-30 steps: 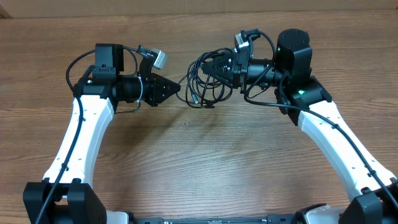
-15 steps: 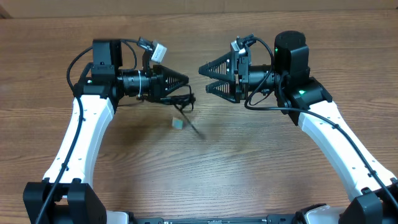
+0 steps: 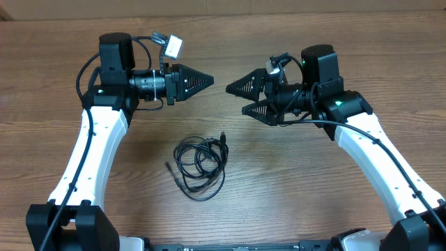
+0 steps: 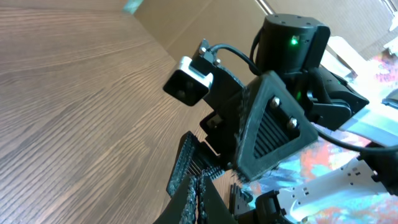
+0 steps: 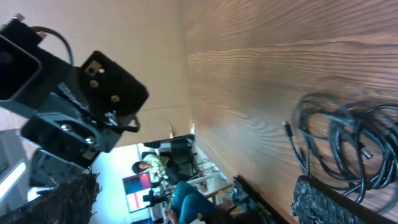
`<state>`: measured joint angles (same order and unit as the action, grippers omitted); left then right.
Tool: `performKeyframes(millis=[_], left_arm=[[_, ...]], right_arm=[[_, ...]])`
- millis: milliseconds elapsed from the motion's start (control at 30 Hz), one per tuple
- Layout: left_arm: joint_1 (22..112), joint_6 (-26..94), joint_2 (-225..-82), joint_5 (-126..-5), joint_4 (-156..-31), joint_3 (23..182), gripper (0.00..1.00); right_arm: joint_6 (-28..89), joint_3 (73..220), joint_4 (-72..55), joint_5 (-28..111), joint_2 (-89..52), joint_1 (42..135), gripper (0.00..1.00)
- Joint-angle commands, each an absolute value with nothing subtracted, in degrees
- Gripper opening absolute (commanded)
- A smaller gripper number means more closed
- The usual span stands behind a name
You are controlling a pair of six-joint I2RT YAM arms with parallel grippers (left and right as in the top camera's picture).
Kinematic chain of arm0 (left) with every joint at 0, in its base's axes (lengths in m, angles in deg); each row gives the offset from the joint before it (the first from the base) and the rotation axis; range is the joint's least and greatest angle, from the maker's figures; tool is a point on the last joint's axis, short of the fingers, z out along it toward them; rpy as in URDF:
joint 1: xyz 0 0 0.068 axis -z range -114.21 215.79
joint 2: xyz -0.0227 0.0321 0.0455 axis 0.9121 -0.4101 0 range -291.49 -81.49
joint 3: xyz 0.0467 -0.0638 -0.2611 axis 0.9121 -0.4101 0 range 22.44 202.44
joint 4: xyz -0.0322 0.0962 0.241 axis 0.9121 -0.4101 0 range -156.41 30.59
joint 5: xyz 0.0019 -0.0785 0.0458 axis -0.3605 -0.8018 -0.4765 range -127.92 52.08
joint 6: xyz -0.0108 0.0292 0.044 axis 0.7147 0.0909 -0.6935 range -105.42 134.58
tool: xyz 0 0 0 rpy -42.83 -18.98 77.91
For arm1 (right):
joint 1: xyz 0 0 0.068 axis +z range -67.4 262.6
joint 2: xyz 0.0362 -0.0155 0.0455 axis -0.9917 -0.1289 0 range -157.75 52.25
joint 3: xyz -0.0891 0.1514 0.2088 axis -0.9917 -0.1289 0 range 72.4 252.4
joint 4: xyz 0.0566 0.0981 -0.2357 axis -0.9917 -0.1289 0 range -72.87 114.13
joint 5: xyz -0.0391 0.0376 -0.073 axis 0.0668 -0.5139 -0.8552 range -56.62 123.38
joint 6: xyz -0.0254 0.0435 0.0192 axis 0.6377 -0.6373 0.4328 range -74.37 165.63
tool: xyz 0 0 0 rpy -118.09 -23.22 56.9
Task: Untangle cables
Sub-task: 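Open both grippers, dropping the cable bundle onto the table, then lower the left gripper onto the cable pile and grasp loops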
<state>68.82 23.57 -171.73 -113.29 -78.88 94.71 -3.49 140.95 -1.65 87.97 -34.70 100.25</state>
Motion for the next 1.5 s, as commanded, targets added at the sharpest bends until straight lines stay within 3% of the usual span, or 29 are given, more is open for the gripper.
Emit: performKeyframes(millis=[0, 300, 400, 700, 800, 867, 1000, 1467], left_arm=[[69.1, 23.9, -170.7, -109.5, -80.5, 95.8, 0.05], [69.5, 13.2, -170.7, -85.4, -100.5, 95.8, 0.37], [70.7, 8.1, -170.8, -75.7, -107.8, 95.8, 0.42], [76.5, -4.9, -174.5, -58.3, -118.4, 95.6, 0.42], [77.6, -4.9, -178.4, -54.2, -118.8, 95.5, 0.36], [77.6, -4.9, -181.5, -54.3, -118.8, 95.5, 0.3], [77.6, -5.0, -186.1, -54.5, -118.8, 95.5, 0.27], [78.2, -8.8, -192.4, -54.0, -115.9, 95.5, 0.35]], right_arm=[[0.6, 141.1, -3.6, 84.6, -34.6, 100.1, 1.0], [3.2, 141.1, -18.7, 68.7, -34.6, 100.1, 1.0], [4.0, 141.1, -21.7, 63.6, -34.6, 100.1, 1.0], [4.0, 141.1, -22.9, 59.7, -34.6, 100.1, 1.0], [4.0, 141.1, -23.0, 58.9, -34.6, 100.1, 1.0], [4.0, 141.1, -22.9, 58.9, -34.6, 100.1, 1.0], [4.0, 141.1, -22.9, 58.9, -34.6, 100.1, 1.0], [4.2, 141.1, -22.9, 58.2, -34.6, 100.1, 1.0]])
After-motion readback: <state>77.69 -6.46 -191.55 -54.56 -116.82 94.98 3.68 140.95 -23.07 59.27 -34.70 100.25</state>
